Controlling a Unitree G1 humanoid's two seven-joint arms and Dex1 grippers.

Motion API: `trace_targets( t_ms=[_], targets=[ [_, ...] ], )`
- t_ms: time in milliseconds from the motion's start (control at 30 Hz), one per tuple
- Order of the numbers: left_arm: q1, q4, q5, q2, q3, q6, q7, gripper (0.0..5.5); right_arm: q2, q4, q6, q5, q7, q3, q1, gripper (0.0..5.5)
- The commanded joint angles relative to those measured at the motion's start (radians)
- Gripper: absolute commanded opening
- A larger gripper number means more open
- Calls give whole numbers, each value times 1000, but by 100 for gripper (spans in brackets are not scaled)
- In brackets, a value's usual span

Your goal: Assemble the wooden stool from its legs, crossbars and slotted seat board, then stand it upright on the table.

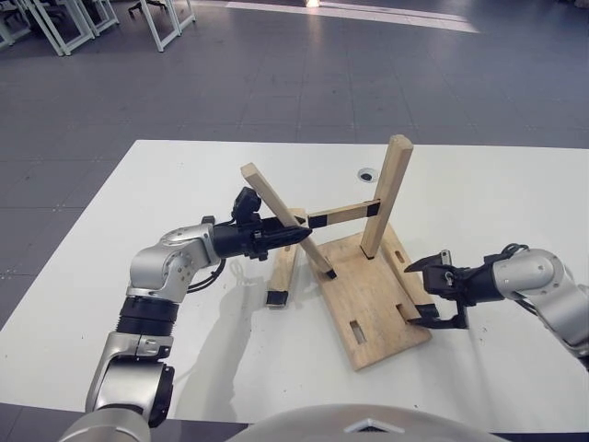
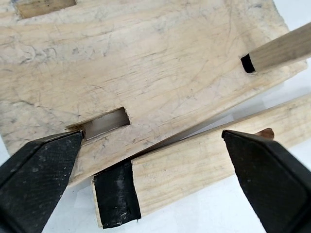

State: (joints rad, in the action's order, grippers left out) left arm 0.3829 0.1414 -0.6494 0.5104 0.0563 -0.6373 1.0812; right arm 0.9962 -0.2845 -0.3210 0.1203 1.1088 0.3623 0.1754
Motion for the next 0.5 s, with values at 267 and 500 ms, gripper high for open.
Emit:
trace_targets(
  t_ms=[267,500],
  targets=[
    [134,212,140,43,52,80,110,207,-22,-13,-9,-10,23,-30,22,526],
    [171,269,200,38,79,123,155,207,-42,-26,-18,-8,20,-32,19,526]
  ],
)
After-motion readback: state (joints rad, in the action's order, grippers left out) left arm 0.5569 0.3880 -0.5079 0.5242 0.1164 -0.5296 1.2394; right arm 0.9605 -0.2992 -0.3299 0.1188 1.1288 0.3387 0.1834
